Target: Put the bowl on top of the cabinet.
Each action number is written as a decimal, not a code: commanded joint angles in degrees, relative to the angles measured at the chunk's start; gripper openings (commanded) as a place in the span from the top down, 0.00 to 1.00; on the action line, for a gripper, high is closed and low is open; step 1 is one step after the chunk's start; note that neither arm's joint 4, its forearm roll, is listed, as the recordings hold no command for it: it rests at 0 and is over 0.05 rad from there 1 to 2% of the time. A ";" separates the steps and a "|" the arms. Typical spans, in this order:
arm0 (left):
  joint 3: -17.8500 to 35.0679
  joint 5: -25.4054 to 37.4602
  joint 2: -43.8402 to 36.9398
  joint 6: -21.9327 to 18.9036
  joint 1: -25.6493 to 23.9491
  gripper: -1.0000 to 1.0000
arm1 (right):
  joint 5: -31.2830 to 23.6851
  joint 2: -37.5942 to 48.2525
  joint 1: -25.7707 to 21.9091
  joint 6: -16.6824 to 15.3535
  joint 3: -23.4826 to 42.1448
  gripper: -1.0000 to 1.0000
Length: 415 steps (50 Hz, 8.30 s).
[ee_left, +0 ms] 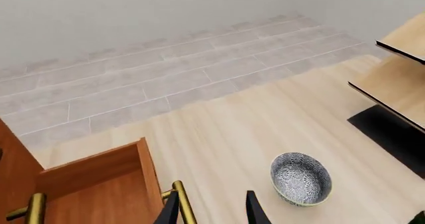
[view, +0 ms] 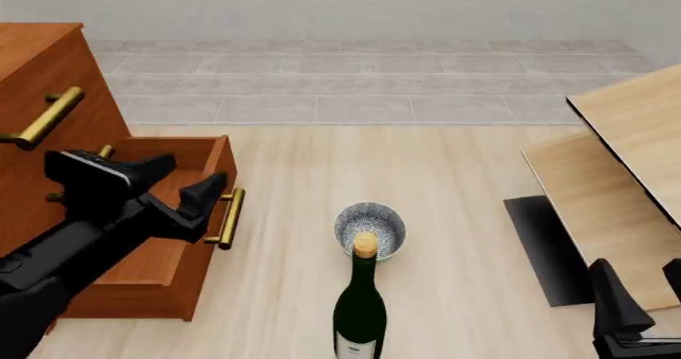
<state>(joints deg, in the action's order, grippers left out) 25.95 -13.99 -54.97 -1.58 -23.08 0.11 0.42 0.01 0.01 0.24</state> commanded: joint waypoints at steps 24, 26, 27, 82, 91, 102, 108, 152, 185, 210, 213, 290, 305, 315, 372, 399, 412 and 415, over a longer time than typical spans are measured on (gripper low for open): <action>12.98 4.61 -15.10 -1.06 -3.39 0.00 | 0.00 0.00 -0.01 -0.01 0.00 0.00; 14.00 5.31 -15.71 -0.96 -3.79 0.00 | 0.00 0.00 0.01 0.01 0.00 0.00; 14.43 5.56 -16.08 -0.91 -3.81 0.00 | 0.00 -0.01 0.00 0.01 0.00 0.00; 24.24 9.89 -35.53 -0.14 -12.07 0.00 | 0.00 0.00 0.00 0.00 0.00 0.00; 25.02 8.58 -37.50 0.57 -12.26 0.00 | 0.00 -0.01 -0.01 -0.02 0.00 0.00; 26.56 8.57 -39.25 0.85 -12.13 0.00 | 0.00 0.00 -0.01 -0.01 0.00 0.00; 27.35 7.93 -41.41 1.00 -11.89 0.00 | 0.00 0.01 0.00 0.01 0.00 0.00; 30.82 4.53 -50.63 0.87 -13.07 0.00 | 0.00 0.00 0.01 0.00 0.00 0.00; 32.62 1.98 -56.50 -0.32 -12.57 0.00 | 0.00 0.00 -0.01 -0.01 0.00 0.00; 33.33 1.72 -57.80 -0.65 -12.29 0.00 | 0.00 0.01 0.00 0.00 0.00 0.00; 33.44 1.71 -58.00 -0.71 -12.26 0.00 | 0.00 0.00 0.00 0.00 0.00 0.00; 33.04 -3.33 -57.88 -2.97 -9.43 1.00 | 0.00 0.00 0.00 -0.01 0.00 0.00; 33.22 -3.09 -55.62 -3.26 -6.91 1.00 | 0.00 0.00 0.00 0.00 0.00 0.00; 32.93 -2.55 -51.70 -2.90 -4.93 1.00 | 0.00 0.00 0.00 0.00 0.00 0.00; 29.79 9.38 -9.77 2.85 6.43 1.00 | 0.00 0.00 0.00 0.01 0.00 0.00; 42.93 27.71 2.32 11.63 19.95 1.00 | 0.00 0.00 -0.01 0.00 0.00 0.00; 50.97 37.90 5.61 12.19 23.68 1.00 | 0.00 0.00 -0.01 -0.01 0.00 0.00; 51.17 39.18 6.05 13.03 23.67 1.00 | 0.00 0.00 0.00 0.00 0.00 0.00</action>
<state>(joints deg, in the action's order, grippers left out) 72.64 18.91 -51.36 10.49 -1.59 0.11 0.43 0.01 0.01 0.24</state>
